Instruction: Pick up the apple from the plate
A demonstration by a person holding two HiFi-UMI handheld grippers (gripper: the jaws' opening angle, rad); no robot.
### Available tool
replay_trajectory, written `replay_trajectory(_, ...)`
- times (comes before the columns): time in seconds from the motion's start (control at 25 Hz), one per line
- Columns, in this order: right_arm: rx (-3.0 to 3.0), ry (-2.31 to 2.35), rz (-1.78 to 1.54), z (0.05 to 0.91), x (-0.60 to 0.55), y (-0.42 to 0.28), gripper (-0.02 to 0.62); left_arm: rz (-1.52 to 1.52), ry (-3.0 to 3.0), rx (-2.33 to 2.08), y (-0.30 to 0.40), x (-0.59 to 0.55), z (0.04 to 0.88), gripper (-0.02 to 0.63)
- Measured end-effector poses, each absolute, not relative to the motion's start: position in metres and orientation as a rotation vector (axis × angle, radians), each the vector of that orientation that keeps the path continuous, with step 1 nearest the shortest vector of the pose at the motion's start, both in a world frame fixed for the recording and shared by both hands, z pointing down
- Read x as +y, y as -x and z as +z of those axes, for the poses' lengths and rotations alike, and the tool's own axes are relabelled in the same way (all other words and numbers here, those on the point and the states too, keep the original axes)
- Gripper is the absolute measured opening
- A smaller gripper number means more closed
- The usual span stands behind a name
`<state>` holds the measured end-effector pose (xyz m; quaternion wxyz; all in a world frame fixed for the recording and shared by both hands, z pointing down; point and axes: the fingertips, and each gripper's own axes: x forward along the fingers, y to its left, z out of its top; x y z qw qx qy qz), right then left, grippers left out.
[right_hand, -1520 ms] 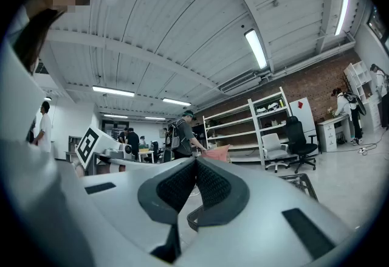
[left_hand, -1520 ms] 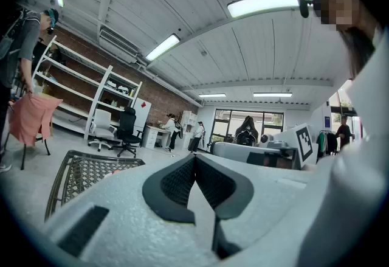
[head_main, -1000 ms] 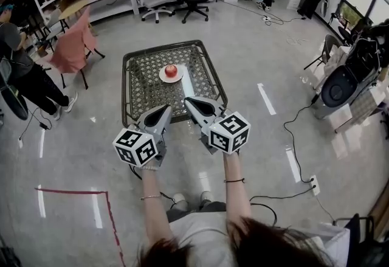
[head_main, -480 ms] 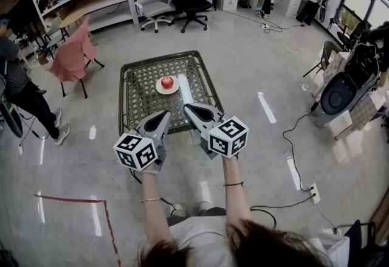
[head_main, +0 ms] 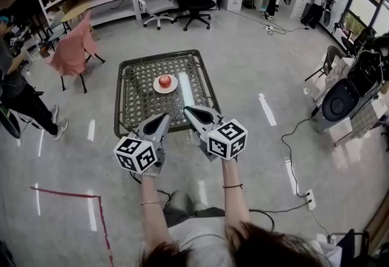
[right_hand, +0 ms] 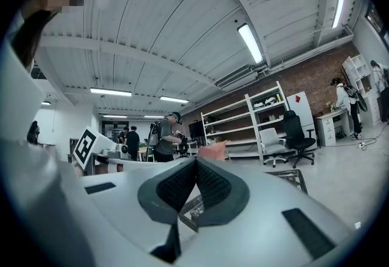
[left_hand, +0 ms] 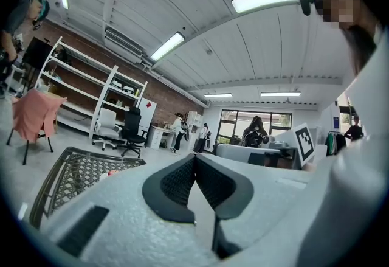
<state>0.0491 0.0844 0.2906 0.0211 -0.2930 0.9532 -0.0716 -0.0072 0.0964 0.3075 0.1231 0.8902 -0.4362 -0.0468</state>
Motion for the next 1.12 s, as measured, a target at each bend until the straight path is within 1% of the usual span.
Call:
replay_trajectory(0.56, 2.935, 0.934, -0.317, 0.314, 0.03, -0.015, 0.009, -0.123, -2.541, -1.278, 0.05, 0.041, 0.33, 0.011)
replay_trajectory(1.12, 2.924, 1.029, -0.373, 0.333, -0.034, 0.007, 0.009, -0.089, -2.559, -1.193, 0.067, -0.03, 0.345, 0.011)
